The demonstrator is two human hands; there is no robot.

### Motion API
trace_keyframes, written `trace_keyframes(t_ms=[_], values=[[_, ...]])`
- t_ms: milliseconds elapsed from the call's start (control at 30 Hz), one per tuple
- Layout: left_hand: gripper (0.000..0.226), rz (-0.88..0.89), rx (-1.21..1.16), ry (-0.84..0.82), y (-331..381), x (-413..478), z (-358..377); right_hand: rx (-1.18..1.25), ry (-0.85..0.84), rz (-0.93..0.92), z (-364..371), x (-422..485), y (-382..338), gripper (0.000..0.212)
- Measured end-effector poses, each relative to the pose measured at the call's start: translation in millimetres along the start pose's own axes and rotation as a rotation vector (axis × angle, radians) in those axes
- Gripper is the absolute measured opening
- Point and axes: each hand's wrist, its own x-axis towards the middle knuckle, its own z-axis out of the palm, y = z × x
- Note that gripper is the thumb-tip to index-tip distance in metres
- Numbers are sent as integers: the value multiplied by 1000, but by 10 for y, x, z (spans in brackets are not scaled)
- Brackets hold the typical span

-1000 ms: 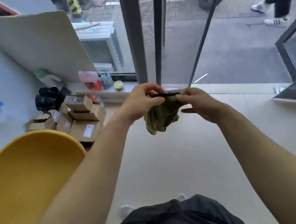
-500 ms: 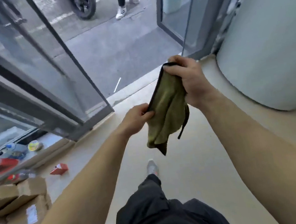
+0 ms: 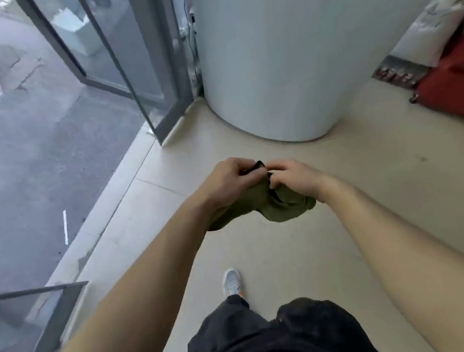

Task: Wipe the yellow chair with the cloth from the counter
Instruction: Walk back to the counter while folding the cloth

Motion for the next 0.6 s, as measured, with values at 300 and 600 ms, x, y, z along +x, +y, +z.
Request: trace_keyframes(t_ms=[300,600], values=[[13,31,145,-325,217,1834,38,939,252,-57,-1608,287,315,36],[8,-48,116,-66,613,3533,517,1326,521,-102,-3352,547,1295,57]])
